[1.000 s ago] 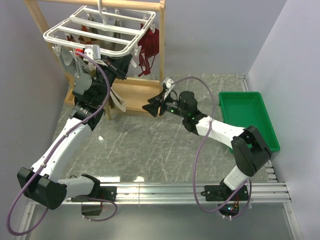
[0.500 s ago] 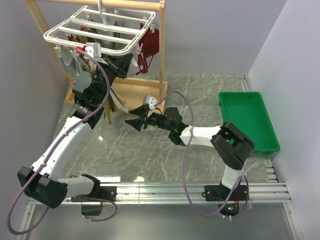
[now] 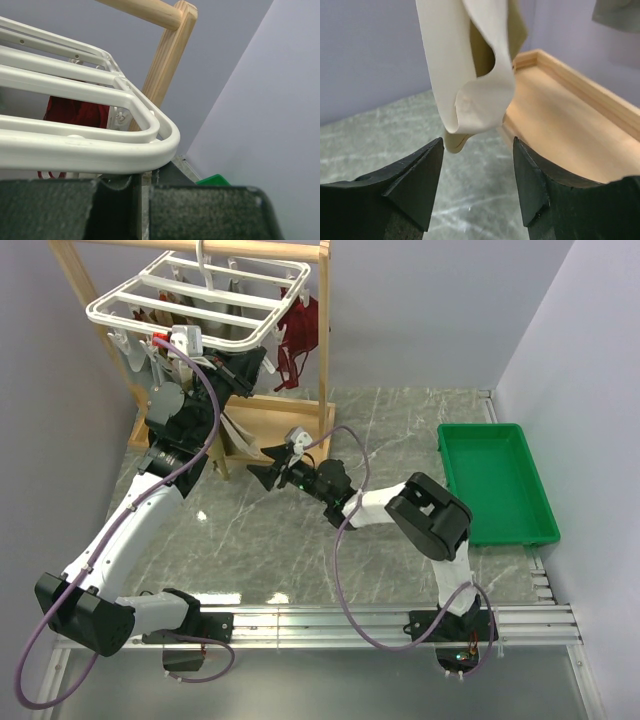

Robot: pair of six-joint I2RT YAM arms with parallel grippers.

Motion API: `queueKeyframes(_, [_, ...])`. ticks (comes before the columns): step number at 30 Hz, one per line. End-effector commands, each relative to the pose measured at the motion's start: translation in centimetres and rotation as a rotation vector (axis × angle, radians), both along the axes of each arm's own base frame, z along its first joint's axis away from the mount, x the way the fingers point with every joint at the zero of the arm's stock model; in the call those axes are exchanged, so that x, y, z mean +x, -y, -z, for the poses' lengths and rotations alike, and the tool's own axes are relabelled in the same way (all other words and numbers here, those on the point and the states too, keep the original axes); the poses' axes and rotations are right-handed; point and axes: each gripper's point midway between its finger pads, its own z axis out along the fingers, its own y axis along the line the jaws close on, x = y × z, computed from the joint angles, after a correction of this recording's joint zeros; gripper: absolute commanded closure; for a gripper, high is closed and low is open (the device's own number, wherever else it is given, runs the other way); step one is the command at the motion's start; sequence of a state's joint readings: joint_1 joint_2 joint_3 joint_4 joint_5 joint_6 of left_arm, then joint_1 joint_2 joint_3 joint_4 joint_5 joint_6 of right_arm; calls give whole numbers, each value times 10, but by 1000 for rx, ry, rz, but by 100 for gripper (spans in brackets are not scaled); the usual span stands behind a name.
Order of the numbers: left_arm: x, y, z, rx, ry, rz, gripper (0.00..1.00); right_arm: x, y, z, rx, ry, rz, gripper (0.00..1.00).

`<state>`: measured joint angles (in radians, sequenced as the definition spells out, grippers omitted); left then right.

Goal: Clip the underwear to the hanger

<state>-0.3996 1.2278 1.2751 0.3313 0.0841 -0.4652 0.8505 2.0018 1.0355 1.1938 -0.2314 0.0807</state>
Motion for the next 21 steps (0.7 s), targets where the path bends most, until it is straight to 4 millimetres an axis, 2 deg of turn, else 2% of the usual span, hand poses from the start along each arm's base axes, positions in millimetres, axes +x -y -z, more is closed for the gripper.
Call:
queueKeyframes(1, [-7, -1, -15, -2, 30, 16, 100, 7, -7, -51, 169, 93, 22, 35])
queueKeyframes(8, [-5, -3, -13, 2, 27, 4, 100, 3, -33, -57, 225, 111, -39, 40])
queueKeyframes(11, [-5, -5, -12, 4, 24, -2, 100, 2, -38, -59, 228, 124, -50, 50])
queueKeyframes(12, [-6, -7, -12, 8, 20, -4, 100, 0, -38, -61, 227, 132, -52, 56])
queueKeyframes(14, [-6, -8, -11, 15, 16, -5, 100, -1, -30, -67, 230, 162, -32, 84])
queueKeyframes(15, [-7, -9, -10, 20, 14, -7, 100, 3, -23, -71, 233, 170, -1, 91])
queueKeyframes(17, [-5, -14, -5, 29, -3, -15, 100, 2, -9, -85, 228, 208, 15, 100])
queueKeyframes(18, [-6, -14, -3, 34, -4, -9, 100, 4, -4, -90, 221, 221, 20, 100])
queueKeyframes(19, [-5, -16, 0, 39, -17, -13, 100, 5, 6, -104, 223, 251, 27, 100])
queueKeyframes(21, [-7, -16, 2, 47, -22, -7, 100, 9, 12, -108, 183, 257, 26, 100])
